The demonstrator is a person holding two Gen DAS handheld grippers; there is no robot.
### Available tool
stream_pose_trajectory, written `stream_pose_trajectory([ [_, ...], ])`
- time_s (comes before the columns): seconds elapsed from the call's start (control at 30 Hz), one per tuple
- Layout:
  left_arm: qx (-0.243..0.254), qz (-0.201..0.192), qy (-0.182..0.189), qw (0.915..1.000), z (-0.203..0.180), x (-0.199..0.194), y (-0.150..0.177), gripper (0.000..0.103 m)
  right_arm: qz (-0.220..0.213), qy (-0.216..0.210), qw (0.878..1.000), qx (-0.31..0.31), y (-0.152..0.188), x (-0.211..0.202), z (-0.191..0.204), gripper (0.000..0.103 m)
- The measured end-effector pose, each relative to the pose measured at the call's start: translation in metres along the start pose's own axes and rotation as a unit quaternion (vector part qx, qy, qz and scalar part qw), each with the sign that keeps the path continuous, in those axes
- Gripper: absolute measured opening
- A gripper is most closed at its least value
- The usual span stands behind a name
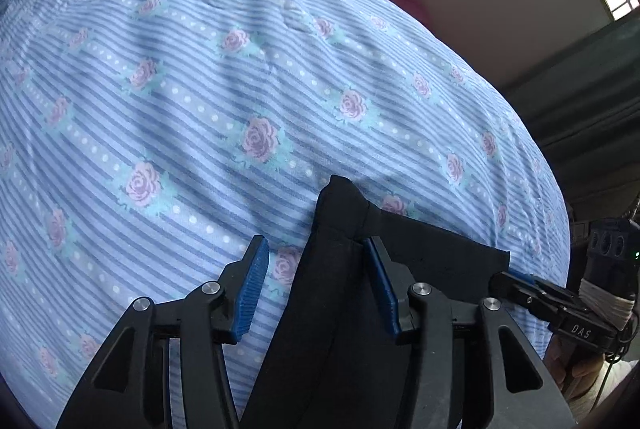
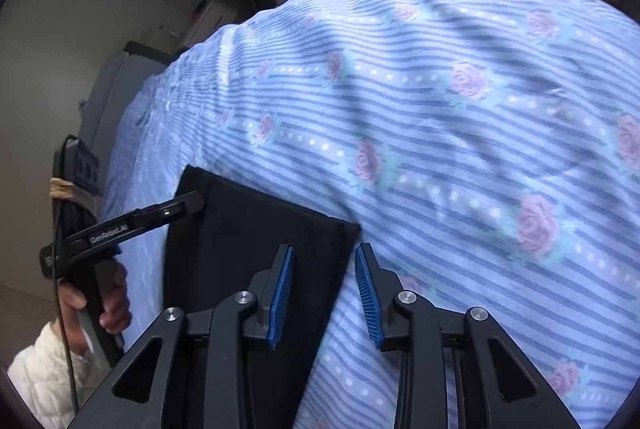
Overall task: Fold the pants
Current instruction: 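Lower both tools onto the trouser hem end and close on it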
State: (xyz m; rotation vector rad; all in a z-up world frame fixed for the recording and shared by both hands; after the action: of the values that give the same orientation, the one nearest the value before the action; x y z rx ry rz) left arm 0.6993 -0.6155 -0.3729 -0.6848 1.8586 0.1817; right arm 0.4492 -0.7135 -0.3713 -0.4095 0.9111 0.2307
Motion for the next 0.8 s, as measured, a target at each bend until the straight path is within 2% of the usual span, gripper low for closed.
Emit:
stream_pose_trajectory([
  [0.1,-0.015,0.002,0.015,0.9998,0.003,0.005,0.000,0.041,0.008,-0.025,0.999,0.019,-0.002,0.011,-0.006,0.034],
  [0.13,-0.018,0.005,0.021,0.9996,0.002,0.007,0.000,0.034,0.009,-0.031,0.999,0.022,-0.002,0.012,-0.008,0.033],
  [0.27,-0.008,0.009,0.023,0.9997,-0.012,0.005,-0.001,0.017,0.017,-0.042,0.998,0.043,-0.004,0.009,-0.014,0.017],
  [0.33,0.007,-0.002,0.033,0.9994,-0.027,-0.006,-0.004,0.013,-0.001,-0.045,0.998,0.050,-0.009,-0.012,-0.015,0.013],
  [0.4,0.040,-0.028,0.057,0.9972,-0.048,-0.022,-0.012,0.013,-0.045,-0.035,0.998,0.040,-0.012,-0.039,-0.009,0.012],
  [0.43,0.058,-0.031,0.049,0.9966,-0.055,-0.022,-0.016,0.013,-0.059,-0.019,0.998,0.024,-0.014,-0.044,-0.006,0.012],
  [0.53,0.054,0.018,0.010,0.9983,-0.056,0.007,-0.023,0.013,-0.039,0.002,0.999,0.022,-0.015,-0.029,-0.009,0.012],
  [0.6,0.052,0.027,-0.012,0.9982,-0.054,0.020,-0.023,0.013,-0.029,0.000,0.999,0.029,-0.017,-0.023,-0.013,0.012],
  [0.7,0.042,0.029,-0.016,0.9986,-0.055,0.026,-0.022,0.014,-0.032,0.002,0.999,0.014,-0.015,-0.026,-0.014,0.012],
  [0.8,0.047,0.017,-0.007,0.9987,-0.060,0.012,-0.022,0.014,-0.042,-0.002,0.999,0.003,-0.015,-0.042,-0.007,0.012],
])
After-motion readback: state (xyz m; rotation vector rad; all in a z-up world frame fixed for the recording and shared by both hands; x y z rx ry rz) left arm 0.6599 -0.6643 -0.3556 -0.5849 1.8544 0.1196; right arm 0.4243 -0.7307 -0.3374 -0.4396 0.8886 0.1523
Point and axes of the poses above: each gripper's, at about its wrist camera, not at the fingertips, and x roughly the way its jaws point, z to its left, y to its underside, the point moved 4 cm from there along x, roughly the way its jaws point, and after that the axes turned 6 degrees about y, right-handed, at the moved point
